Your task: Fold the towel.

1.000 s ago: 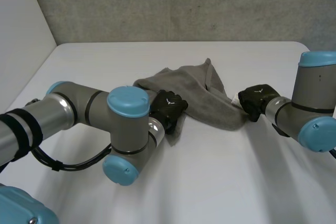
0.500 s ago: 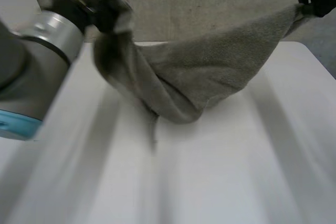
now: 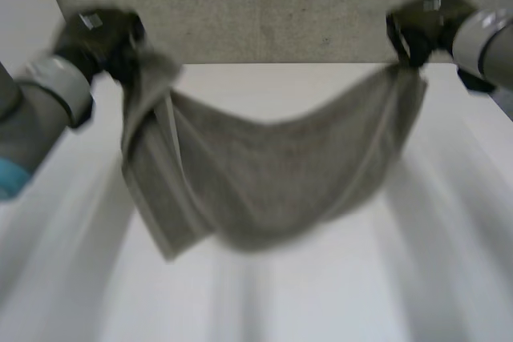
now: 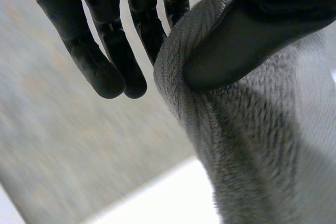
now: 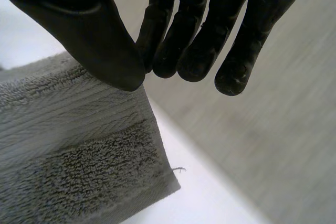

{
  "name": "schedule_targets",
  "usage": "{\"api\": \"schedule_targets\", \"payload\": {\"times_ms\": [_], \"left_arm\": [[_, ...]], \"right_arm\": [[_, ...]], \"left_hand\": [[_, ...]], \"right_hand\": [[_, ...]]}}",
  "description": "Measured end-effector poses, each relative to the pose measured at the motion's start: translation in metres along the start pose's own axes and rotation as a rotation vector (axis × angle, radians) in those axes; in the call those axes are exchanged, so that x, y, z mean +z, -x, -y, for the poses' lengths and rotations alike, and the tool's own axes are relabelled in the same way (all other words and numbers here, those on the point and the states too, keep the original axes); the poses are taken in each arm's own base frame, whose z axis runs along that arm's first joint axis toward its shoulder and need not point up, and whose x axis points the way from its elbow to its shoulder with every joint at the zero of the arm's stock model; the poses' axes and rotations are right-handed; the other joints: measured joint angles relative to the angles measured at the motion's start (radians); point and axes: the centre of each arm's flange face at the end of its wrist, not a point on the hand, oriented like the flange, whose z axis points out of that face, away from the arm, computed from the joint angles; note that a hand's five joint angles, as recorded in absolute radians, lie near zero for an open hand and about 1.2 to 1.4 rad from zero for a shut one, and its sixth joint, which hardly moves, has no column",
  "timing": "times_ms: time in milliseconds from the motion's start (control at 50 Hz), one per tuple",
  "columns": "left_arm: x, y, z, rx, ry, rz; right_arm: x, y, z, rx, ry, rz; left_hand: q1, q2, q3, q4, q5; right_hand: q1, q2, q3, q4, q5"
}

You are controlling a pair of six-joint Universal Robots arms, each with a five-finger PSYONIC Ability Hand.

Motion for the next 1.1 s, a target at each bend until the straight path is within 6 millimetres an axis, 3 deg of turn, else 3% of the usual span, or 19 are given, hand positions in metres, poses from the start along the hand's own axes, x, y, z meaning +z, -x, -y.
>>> {"api": "schedule_targets", "payload": {"times_ms": [100,180,240,340,440,480,540,600,700,780,840,1100], "left_arm": [[0.012,0.033,0.073,-0.016,-0.273,0.125],[0.002,0.065,0.129,-0.106,-0.527,0.250],[-0.004,0.082,0.140,-0.166,-0.614,0.296],[-0.002,0.082,0.105,-0.192,-0.524,0.247],[-0.001,0.066,0.041,-0.200,-0.329,0.135],[-0.004,0.056,0.005,-0.213,-0.230,0.088],[-0.009,0.047,-0.029,-0.229,-0.143,0.058],[-0.019,0.038,-0.067,-0.242,-0.051,0.039],[-0.036,0.029,-0.101,-0.223,0.038,0.031],[-0.047,0.022,-0.115,-0.187,0.085,0.013],[-0.056,0.017,-0.118,-0.161,0.104,-0.010],[-0.091,0.010,-0.097,-0.120,0.051,-0.060]], "right_arm": [[0.002,-0.020,0.064,0.061,-0.361,-0.154],[-0.030,-0.044,0.115,0.156,-0.621,-0.257],[-0.043,-0.052,0.120,0.178,-0.652,-0.266],[-0.034,-0.031,0.085,0.126,-0.465,-0.158],[-0.022,0.002,0.043,0.006,-0.266,-0.047],[-0.016,0.021,0.015,-0.063,-0.163,0.010],[-0.011,0.038,-0.016,-0.111,-0.062,0.067],[-0.008,0.061,-0.060,-0.142,0.070,0.143],[-0.008,0.083,-0.111,-0.135,0.223,0.212],[-0.011,0.089,-0.133,-0.118,0.295,0.227],[-0.014,0.089,-0.137,-0.109,0.314,0.226],[-0.042,0.088,-0.125,-0.111,0.310,0.230]], "left_hand": [[0.000,0.000,0.001,0.000,0.000],[0.000,0.000,0.001,0.000,0.000],[0.000,0.001,0.001,0.000,0.000],[0.000,0.005,0.002,0.000,0.000],[0.000,0.005,0.004,0.000,0.000],[0.000,0.005,0.004,0.000,0.000],[0.000,0.005,0.004,0.000,0.000],[0.000,0.005,0.004,0.000,0.000],[0.000,0.004,0.005,0.000,0.000],[0.000,0.004,0.005,0.000,0.000],[0.000,0.004,0.005,0.000,0.000],[-0.001,0.004,0.005,0.000,0.000]], "right_hand": [[0.000,0.000,0.000,0.000,0.000],[0.000,0.000,0.000,0.000,0.000],[0.000,0.000,0.000,0.000,0.000],[0.000,0.000,0.000,0.000,0.000],[0.000,0.000,0.006,0.000,0.000],[0.000,0.000,0.007,0.000,0.000],[0.000,0.000,0.007,0.000,0.000],[0.000,0.000,0.007,0.000,0.000],[0.000,0.000,0.007,0.000,0.000],[0.000,0.000,0.007,0.000,0.000],[0.000,0.000,0.007,0.000,0.000],[0.000,0.000,0.007,0.000,0.000]]}}
